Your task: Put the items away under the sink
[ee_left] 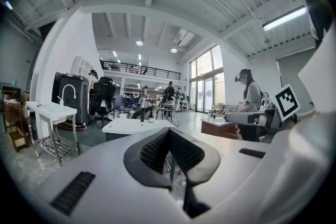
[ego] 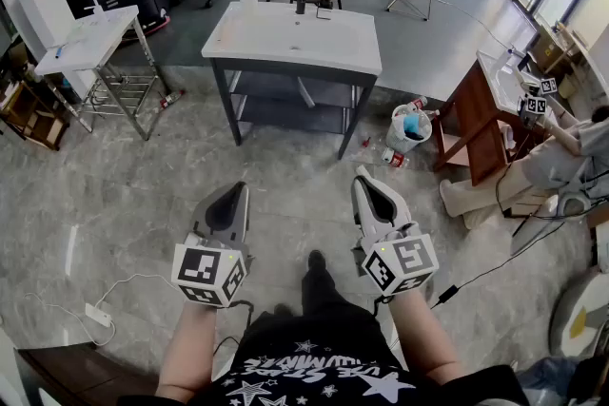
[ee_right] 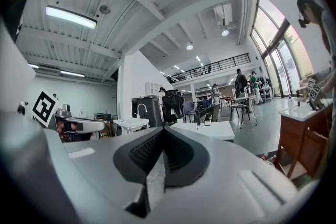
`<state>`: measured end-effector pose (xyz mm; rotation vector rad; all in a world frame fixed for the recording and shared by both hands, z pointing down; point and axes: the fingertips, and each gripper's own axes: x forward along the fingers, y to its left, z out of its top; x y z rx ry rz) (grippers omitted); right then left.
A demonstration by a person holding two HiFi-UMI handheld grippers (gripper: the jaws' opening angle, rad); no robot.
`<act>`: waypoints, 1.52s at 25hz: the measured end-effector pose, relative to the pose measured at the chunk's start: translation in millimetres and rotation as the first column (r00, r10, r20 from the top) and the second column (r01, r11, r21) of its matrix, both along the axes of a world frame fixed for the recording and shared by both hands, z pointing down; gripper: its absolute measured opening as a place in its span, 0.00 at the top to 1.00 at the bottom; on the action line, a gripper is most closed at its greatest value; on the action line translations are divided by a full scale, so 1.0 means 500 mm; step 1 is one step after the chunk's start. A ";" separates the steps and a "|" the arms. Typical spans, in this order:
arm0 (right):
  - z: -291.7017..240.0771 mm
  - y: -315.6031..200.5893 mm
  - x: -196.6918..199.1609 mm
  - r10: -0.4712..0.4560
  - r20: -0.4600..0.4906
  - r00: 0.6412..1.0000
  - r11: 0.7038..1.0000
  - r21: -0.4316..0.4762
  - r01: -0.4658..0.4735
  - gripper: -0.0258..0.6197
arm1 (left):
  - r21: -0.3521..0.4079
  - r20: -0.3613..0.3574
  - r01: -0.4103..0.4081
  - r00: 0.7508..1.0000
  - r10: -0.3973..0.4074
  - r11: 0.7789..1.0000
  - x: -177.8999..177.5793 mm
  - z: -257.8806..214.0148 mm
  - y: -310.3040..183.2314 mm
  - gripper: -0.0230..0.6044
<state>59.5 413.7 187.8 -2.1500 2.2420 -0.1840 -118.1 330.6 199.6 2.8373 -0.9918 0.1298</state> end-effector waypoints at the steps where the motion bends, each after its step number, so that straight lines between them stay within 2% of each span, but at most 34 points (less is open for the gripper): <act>1: 0.003 -0.003 -0.001 -0.007 -0.003 1.000 1.000 0.001 0.007 0.96 | 0.003 0.003 -0.002 1.000 0.002 1.000 0.007 0.002 -0.003 0.95; 10: 0.041 -0.043 0.049 -0.016 0.024 1.000 0.999 -0.037 0.017 0.96 | -0.021 0.017 -0.013 1.000 0.014 1.000 0.072 0.027 -0.040 0.95; 16: 0.061 -0.120 0.130 -0.022 0.120 0.993 0.999 -0.022 0.025 0.96 | -0.056 0.016 -0.007 1.000 0.008 0.998 0.149 0.048 -0.127 0.95; 26: 0.069 -0.273 0.290 -0.033 0.159 0.987 0.999 0.007 0.032 0.96 | -0.052 0.036 0.030 0.999 -0.028 0.998 0.280 0.043 -0.259 0.95; 30: 0.082 -0.305 0.330 -0.038 0.146 0.989 0.999 -0.006 0.039 0.96 | -0.049 0.040 0.057 0.998 -0.055 0.997 0.309 0.040 -0.288 0.95; 33: 0.084 -0.320 0.351 -0.055 0.178 0.983 0.998 -0.003 0.056 0.96 | -0.035 0.038 0.072 0.997 -0.071 0.997 0.324 0.029 -0.298 0.95; 38: 0.097 -0.351 0.361 -0.065 0.195 0.979 0.998 -0.010 0.069 0.96 | -0.021 0.043 0.101 0.994 -0.100 0.995 0.311 0.025 -0.321 0.95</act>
